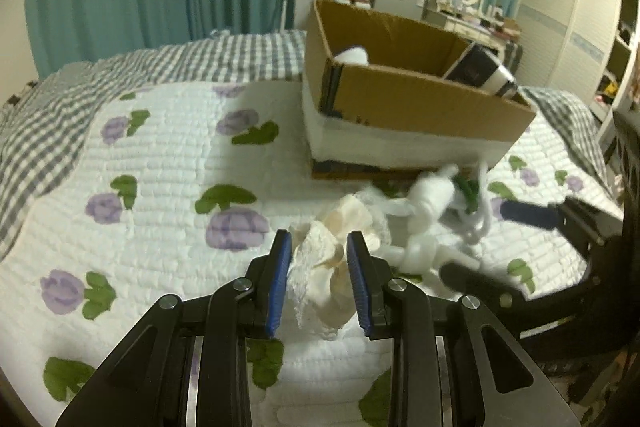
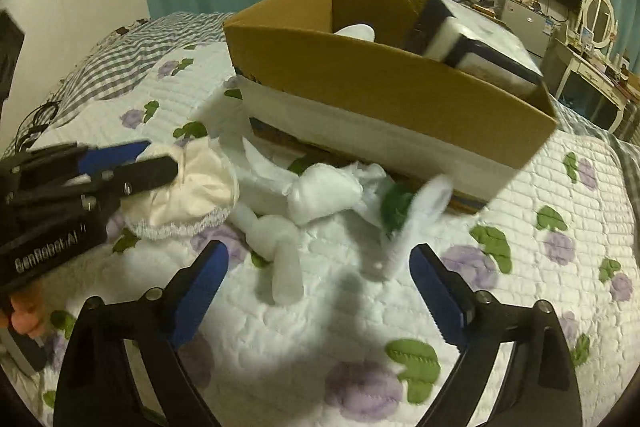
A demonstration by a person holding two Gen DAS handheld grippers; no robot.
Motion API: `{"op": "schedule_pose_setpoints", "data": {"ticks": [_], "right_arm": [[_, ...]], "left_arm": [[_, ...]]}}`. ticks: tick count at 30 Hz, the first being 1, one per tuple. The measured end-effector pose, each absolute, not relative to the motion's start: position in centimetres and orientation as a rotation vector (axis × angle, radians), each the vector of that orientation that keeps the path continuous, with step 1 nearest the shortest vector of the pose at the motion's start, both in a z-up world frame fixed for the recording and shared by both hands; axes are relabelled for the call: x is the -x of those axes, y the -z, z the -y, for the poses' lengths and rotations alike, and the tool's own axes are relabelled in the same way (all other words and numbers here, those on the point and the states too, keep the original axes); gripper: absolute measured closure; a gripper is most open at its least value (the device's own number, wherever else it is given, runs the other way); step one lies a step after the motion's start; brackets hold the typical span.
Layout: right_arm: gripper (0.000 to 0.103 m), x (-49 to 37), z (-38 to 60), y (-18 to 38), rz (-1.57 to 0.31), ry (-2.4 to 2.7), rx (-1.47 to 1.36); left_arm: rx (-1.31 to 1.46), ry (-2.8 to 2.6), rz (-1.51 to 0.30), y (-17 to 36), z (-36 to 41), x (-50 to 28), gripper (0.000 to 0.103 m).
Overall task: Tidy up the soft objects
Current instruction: 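Grasp the cream lace cloth with the left tool while the right tool grasps the white cloth, then carry both cloths into the cardboard box and open both tools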
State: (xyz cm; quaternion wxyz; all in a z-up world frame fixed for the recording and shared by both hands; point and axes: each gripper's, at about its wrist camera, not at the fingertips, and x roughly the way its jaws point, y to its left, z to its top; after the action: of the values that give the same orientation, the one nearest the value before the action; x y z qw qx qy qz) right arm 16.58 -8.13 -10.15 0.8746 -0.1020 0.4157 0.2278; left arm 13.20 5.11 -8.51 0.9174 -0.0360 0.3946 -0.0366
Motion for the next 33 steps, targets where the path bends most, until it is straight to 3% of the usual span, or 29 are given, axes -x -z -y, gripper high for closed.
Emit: {"op": "schedule_pose_setpoints", "data": {"ticks": [7, 8, 9, 10, 13, 15, 17, 19, 22, 28, 31, 32, 33], "right_arm": [[0.014, -19.5, 7.1, 10.3, -0.857, -0.466, 0.218], [0.016, -19.9, 7.0, 10.4, -0.857, -0.463, 0.222], [0.017, -20.4, 6.8, 10.5, -0.858, -0.460, 0.227], [0.020, -20.7, 6.6, 10.6, -0.859, -0.459, 0.230], [0.024, -21.7, 6.0, 11.2, -0.874, -0.463, 0.243], [0.034, -21.9, 5.8, 11.5, -0.876, -0.458, 0.266], [0.062, -21.9, 5.6, 11.8, -0.884, -0.468, 0.279], [0.063, -21.8, 5.8, 12.0, -0.892, -0.480, 0.264], [0.065, -21.3, 6.3, 11.5, -0.877, -0.483, 0.240], [0.065, -19.9, 7.9, 9.4, -0.852, -0.473, 0.217], [0.065, -19.0, 9.1, 7.8, -0.838, -0.460, 0.213], [0.065, -18.5, 9.5, 7.1, -0.831, -0.456, 0.213], [0.065, -18.0, 9.9, 6.5, -0.824, -0.456, 0.216]], "left_arm": [[0.062, 0.031, -0.884, 10.3, -5.4, -13.8, 0.071], [0.065, 0.030, -0.896, 10.6, -5.4, -14.0, 0.062], [0.071, 0.028, -0.907, 10.9, -5.5, -14.1, 0.046], [0.078, 0.029, -0.920, 11.2, -5.5, -14.2, 0.040], [0.103, 0.007, -0.941, 12.0, -5.9, -14.4, 0.036], [0.113, 0.013, -0.942, 12.1, -6.0, -14.4, 0.036], [0.119, 0.030, -0.945, 12.2, -5.9, -14.4, 0.036], [0.118, 0.059, -0.947, 12.3, -5.4, -14.4, 0.036], [0.099, 0.115, -0.943, 12.4, -4.4, -14.2, 0.039], [0.052, 0.164, -0.936, 12.2, -2.6, -14.3, 0.075], [0.058, 0.174, -0.941, 11.8, -2.3, -14.1, 0.079], [0.062, 0.176, -0.943, 11.6, -2.3, -13.9, 0.086], [0.062, 0.180, -0.937, 11.1, -2.1, -13.6, 0.087]]}}
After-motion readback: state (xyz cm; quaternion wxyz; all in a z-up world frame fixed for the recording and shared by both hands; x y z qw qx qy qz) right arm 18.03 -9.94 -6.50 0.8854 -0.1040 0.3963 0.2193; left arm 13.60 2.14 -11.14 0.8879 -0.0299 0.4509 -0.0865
